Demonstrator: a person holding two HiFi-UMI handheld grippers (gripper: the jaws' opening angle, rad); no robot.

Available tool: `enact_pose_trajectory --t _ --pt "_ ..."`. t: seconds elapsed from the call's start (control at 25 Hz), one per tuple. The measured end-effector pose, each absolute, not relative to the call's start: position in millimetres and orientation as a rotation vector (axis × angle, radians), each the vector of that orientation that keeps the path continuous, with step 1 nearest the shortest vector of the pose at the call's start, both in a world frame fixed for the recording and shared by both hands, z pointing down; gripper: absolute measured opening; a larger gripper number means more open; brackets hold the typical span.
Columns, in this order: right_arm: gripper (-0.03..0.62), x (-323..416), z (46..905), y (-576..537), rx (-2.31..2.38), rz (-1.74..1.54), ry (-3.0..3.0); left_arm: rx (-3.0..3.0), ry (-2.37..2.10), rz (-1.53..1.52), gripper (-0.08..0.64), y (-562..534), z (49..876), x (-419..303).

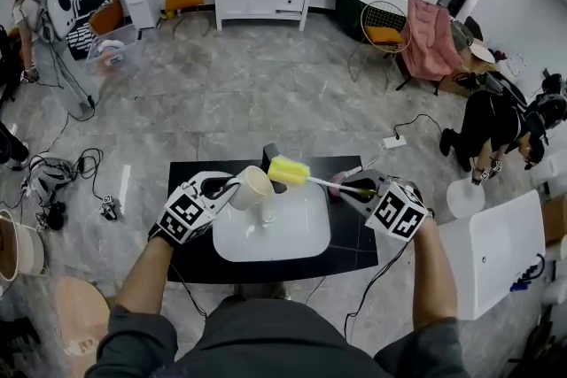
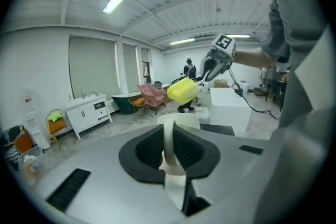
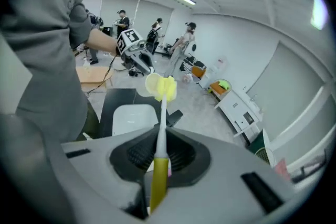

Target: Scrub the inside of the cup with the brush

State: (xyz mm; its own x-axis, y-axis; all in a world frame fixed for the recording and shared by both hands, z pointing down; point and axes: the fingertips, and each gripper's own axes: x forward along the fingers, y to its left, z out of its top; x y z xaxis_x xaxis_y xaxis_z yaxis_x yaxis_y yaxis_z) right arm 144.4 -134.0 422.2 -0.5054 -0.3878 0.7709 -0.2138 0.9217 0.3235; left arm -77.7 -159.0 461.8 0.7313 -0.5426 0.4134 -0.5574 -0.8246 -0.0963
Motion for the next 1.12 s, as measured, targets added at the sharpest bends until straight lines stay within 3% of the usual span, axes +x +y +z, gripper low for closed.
enact_pose_trajectory --t 0.28,1.12 --pt "0.038 173.7 428.7 -136.9 0.678 -0.103 -2.22 2.743 -1.045 0.518 0.04 -159.0 520.0 -85.4" --pt "0.038 200.6 454.3 -154.4 0.762 -0.029 -2.31 2.508 -1.026 0.66 0.04 -170.3 725.8 -50.9"
